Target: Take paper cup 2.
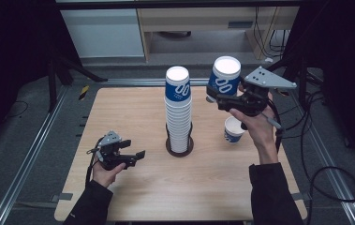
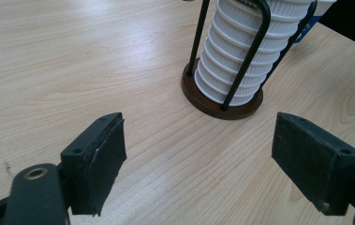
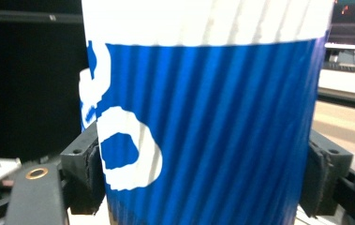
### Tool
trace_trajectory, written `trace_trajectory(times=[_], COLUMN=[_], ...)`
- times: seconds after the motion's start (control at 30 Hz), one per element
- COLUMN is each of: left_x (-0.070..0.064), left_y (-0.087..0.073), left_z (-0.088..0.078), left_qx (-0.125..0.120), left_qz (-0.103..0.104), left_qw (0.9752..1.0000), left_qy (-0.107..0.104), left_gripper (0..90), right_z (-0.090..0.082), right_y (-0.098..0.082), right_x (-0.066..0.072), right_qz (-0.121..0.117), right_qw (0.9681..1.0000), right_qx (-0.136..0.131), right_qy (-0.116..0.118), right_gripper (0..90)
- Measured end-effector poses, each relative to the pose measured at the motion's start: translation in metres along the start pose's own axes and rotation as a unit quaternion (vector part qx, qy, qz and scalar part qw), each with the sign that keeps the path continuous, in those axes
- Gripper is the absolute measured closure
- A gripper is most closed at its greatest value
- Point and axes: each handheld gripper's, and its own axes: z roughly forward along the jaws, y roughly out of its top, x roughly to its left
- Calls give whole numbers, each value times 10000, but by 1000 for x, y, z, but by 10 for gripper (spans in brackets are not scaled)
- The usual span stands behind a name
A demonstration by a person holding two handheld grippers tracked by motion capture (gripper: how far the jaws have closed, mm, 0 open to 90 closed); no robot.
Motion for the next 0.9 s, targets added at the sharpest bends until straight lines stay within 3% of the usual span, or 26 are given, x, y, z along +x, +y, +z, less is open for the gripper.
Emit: trace_trajectory(times=[0.47, 0.9], left_x=[-3, -6], left_y=[2, 3], left_z=[-3, -3], left_qx=[-47, -43], left_qz=[21, 53], left_qw=[10000, 10000], left_qy=[-15, -45], left_gripper=[172, 173], right_z=[-11, -24], right_y=[-50, -82], right_x=[-3, -5], right_qz=[71, 156], right_qw=[9988, 9972], right_qx=[488, 709], right_qy=[77, 149], right_gripper=[202, 202])
